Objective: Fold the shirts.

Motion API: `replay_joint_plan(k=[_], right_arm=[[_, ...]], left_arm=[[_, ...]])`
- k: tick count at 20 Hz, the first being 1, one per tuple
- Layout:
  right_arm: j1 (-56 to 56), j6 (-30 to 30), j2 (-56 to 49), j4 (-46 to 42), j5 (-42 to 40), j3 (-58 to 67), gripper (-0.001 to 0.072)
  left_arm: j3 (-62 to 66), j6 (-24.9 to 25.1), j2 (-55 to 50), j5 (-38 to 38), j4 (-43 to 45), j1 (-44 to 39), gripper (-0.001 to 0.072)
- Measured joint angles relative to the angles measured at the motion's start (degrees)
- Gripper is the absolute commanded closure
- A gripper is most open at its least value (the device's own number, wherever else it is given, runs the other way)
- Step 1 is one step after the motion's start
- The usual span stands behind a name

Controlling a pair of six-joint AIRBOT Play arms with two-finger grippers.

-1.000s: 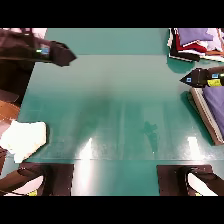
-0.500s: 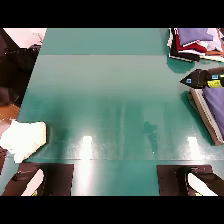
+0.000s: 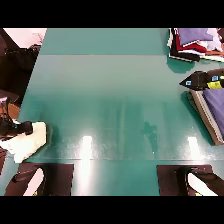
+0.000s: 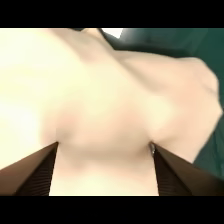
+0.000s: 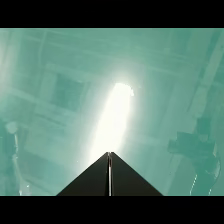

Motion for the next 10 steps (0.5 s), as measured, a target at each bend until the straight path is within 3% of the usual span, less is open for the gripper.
replay_joint_plan(k=[1, 2, 6, 10], right_arm=[[0.0, 0.0, 0.0, 0.04, 0.02, 0.0, 0.0697], [0.0, 0.0, 0.0, 0.02, 0.04, 0.0, 0.0697], [0.0, -0.02, 0.0, 0.04, 0.0, 0.0, 0.0697], [0.0, -0.02, 0.0, 0.11, -0.72, 0.02, 0.0697]], left_arm=[[-1.14, -0.35, 0.02, 0.96, 0.5, 0.04, 0.0504], [-1.88, -0.57, 0.02, 1.68, 1.22, 0.09, 0.0676], [-0.63, -0.94, 0.02, 1.77, 1.62, 0.22, 0.0683], [14.23, 3.54, 0.07, -2.84, -3.48, -1.25, 0.0684]])
